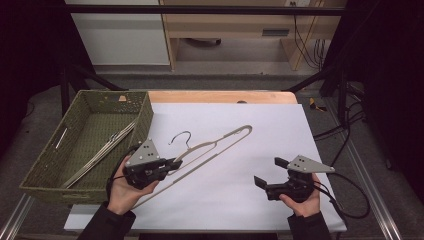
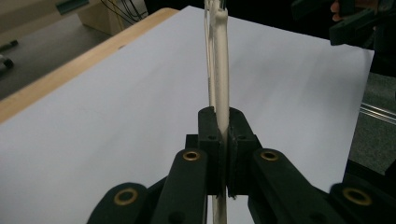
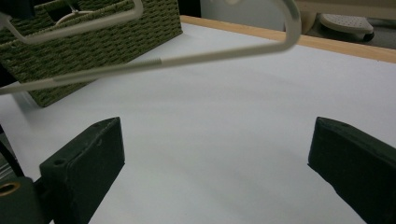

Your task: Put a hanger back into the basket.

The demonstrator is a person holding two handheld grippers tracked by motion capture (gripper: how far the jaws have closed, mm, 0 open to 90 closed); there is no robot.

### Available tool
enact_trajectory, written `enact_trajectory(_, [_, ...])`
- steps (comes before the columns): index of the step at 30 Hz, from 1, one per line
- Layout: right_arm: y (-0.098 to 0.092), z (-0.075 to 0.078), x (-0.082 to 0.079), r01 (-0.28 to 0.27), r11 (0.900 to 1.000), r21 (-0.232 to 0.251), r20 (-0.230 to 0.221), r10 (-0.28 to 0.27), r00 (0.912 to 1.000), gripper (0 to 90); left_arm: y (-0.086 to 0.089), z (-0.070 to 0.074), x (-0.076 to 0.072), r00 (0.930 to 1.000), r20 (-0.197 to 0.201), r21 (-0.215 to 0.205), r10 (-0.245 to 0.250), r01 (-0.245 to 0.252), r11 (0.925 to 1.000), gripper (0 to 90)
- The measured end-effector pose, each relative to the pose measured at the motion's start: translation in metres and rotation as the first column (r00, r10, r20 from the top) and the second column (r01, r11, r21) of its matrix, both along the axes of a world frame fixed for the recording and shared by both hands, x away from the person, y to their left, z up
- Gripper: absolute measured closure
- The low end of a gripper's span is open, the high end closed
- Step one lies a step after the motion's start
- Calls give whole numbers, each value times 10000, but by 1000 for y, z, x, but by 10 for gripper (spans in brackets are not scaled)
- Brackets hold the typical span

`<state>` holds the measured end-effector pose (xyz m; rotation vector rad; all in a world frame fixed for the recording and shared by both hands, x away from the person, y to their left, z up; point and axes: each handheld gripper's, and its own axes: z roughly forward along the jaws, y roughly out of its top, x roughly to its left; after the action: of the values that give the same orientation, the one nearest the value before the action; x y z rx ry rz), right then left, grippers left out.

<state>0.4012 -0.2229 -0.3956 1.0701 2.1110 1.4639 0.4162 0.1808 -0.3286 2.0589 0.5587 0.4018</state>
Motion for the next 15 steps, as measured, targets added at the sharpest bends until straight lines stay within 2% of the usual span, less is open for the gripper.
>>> enact_trajectory(6, [-6,1,-3,168,9998,68,77,-168,9998,44,12,43,2,9979,651,160,60,-71,9998,866])
enact_trajectory(8, [-7,1,-4,187,9997,141,96,-189,9998,44,18,55,4,9970,764,200,97,-112,9997,866])
enact_trajectory(9, [-8,2,-5,214,9997,152,76,-215,9997,43,18,55,4,9970,764,200,97,-112,9997,866])
enact_trajectory(10, [-9,2,-5,233,9996,182,117,-235,9997,43,25,65,7,9962,861,201,141,-159,9997,866])
enact_trajectory(15, [-12,2,-6,309,9992,270,52,-310,9995,38,47,87,15,9934,1080,103,391,-405,9991,866])
